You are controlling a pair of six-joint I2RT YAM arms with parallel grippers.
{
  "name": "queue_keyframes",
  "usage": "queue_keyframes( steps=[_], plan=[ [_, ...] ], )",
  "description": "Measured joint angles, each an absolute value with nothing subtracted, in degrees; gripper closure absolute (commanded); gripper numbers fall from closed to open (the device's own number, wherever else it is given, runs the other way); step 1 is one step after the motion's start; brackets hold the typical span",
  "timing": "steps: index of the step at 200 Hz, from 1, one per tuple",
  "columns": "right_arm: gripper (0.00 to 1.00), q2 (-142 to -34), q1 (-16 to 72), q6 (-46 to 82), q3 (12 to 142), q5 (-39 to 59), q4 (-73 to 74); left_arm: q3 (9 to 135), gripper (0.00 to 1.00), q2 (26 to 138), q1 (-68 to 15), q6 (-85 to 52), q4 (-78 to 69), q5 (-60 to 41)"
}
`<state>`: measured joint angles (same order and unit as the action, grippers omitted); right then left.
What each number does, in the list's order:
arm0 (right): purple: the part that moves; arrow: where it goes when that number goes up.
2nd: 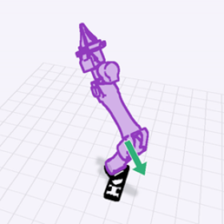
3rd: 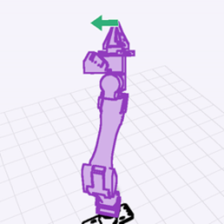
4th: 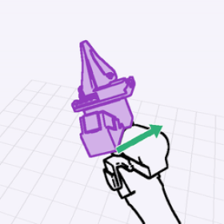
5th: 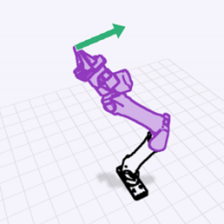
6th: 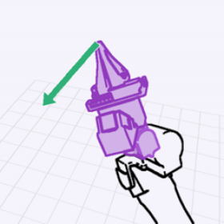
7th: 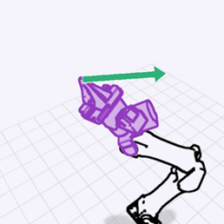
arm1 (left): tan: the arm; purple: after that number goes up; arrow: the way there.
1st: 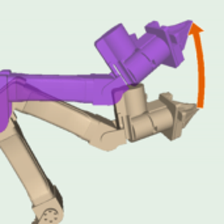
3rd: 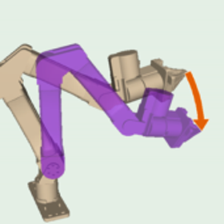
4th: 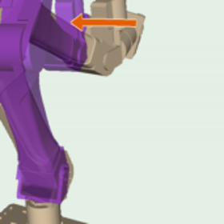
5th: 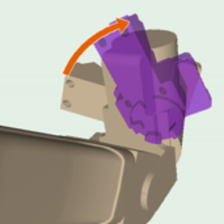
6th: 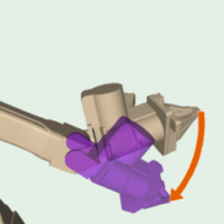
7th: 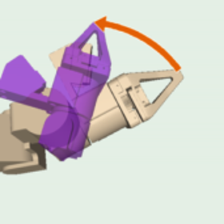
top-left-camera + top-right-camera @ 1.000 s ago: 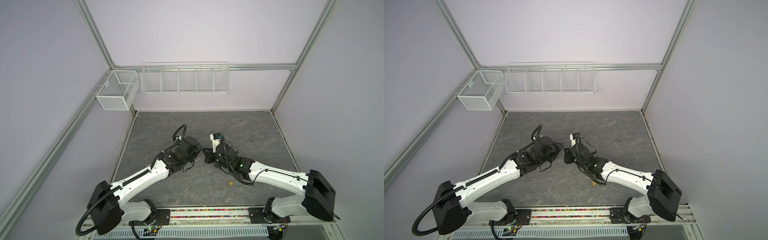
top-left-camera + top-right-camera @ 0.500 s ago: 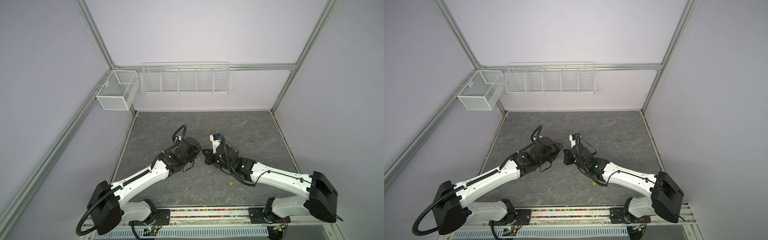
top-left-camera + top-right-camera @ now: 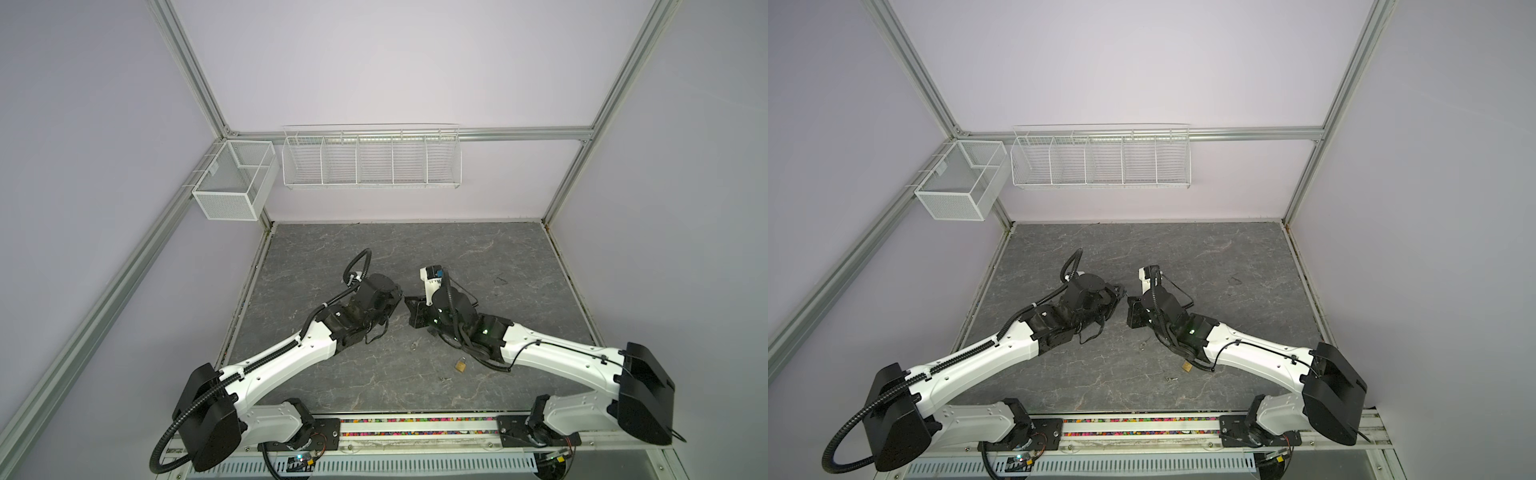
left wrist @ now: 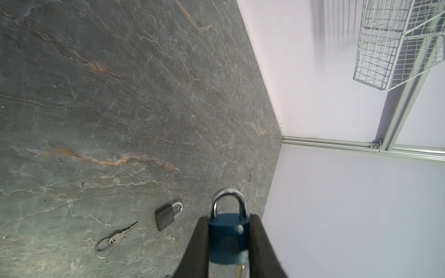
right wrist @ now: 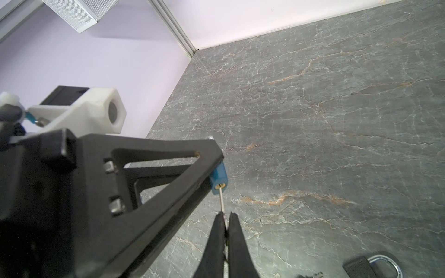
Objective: Unlock with the key
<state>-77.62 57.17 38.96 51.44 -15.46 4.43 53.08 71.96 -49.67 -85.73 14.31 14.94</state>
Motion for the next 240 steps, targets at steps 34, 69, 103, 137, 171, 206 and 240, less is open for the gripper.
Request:
queue_keyframes(
  steps=[34,69,103,137,171,206,240],
  plan=[
    [0.94,-77.65,57.17,38.94,51.44,-15.44,4.36,52.97,1.0,71.96,-49.67,-86.35,13.08,14.09],
    [0.94,-77.67,57.17,38.74,51.66,-15.46,4.05,52.47,1.0,71.96,-49.6,-86.59,12.4,13.63],
    [0.94,-77.69,57.17,38.39,52.6,-16.16,2.66,52.34,1.0,71.96,-49.6,-86.61,11.75,13.47],
    [0.93,-77.82,57.17,38.04,54.54,-17.87,-0.19,52.27,1.0,71.94,-49.54,-86.96,10.72,13.13],
    [0.93,-77.97,57.21,37.67,55.18,-18.61,-1.08,52.27,1.0,71.42,-49.52,-87.0,10.57,13.04],
    [0.93,-78.96,57.25,37.12,56.34,-17.96,-1.06,52.25,1.0,71.2,-49.39,-87.02,10.55,13.3],
    [0.94,-79.4,57.25,36.82,56.6,-17.3,-1.04,52.25,1.0,71.2,-49.12,-87.02,10.9,13.52]
  ],
)
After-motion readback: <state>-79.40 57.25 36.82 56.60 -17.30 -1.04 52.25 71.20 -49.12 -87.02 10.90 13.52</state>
